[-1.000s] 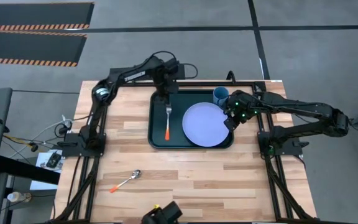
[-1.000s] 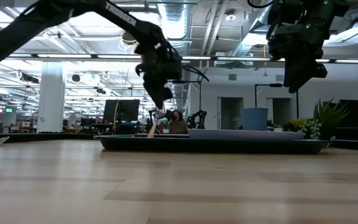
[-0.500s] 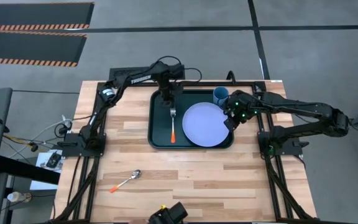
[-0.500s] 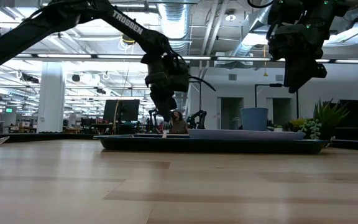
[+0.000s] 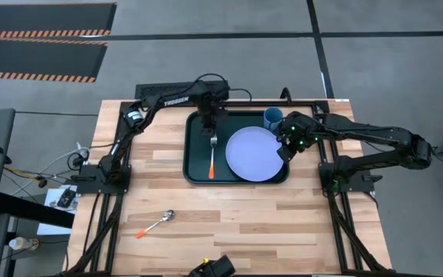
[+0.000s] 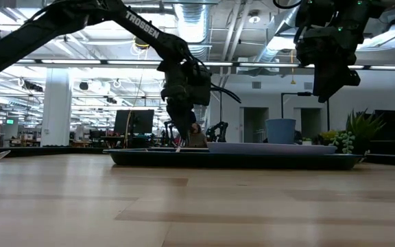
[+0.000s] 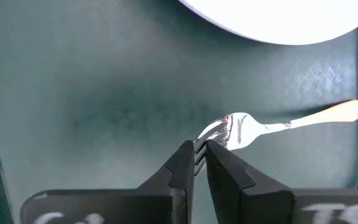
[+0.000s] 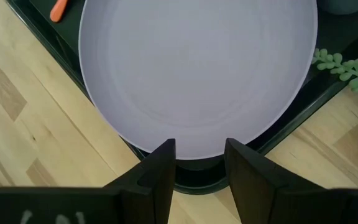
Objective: Pick and place plate/cup/fork/spoon on tray
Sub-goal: Put the orange fork on the black tray to the left of the blue plate, then put the orange spoon on the black tray to the left of the orange fork
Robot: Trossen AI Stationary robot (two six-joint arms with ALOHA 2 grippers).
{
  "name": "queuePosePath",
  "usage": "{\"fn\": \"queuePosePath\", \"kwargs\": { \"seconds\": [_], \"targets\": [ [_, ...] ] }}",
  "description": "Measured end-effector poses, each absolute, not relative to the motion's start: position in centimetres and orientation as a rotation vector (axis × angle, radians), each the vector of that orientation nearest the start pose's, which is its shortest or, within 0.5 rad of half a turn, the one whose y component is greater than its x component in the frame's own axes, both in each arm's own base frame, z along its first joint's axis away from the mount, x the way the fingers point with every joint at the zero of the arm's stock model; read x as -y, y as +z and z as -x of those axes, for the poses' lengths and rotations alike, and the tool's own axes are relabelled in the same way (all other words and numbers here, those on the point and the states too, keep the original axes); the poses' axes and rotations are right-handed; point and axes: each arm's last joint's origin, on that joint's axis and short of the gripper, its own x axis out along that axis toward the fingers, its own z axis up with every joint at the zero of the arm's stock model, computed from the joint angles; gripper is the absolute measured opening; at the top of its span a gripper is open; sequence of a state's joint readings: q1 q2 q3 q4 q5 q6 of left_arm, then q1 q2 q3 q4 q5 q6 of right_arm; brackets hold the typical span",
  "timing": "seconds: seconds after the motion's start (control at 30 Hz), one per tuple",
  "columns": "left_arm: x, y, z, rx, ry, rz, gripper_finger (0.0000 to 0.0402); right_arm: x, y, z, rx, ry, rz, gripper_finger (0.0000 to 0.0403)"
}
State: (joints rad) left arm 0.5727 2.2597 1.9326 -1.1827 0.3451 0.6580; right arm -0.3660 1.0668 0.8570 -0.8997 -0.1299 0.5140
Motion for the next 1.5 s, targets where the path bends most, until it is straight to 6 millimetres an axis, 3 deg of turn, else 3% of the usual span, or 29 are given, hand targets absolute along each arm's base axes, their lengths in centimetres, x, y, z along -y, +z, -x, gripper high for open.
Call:
{"fn": "queuePosePath", "kwargs": {
  "seconds": [0.87, 1.27, 1.37, 1.5],
  "targets": [
    [-23.6, 18.5, -37.7, -1.329, -0.185, 0.188, 0.0030, 6.4, 25.6, -17.6, -1.009, -0.492, -0.743, 0.0161],
    [-23.7, 18.6, -37.6, -1.352, -0.129, 0.224, 0.0135, 6.4, 25.6, -17.6, -1.009, -0.491, -0.743, 0.0161],
    [-23.6, 20.8, -37.0, -1.333, -0.137, 0.310, 0.0153, 6.4, 25.6, -17.6, -1.010, -0.491, -0.743, 0.0161],
    [-21.9, 26.6, -34.4, -1.331, -0.138, 0.438, 0.0162, 6.4, 25.6, -17.6, -1.010, -0.490, -0.742, 0.0161]
  ]
}}
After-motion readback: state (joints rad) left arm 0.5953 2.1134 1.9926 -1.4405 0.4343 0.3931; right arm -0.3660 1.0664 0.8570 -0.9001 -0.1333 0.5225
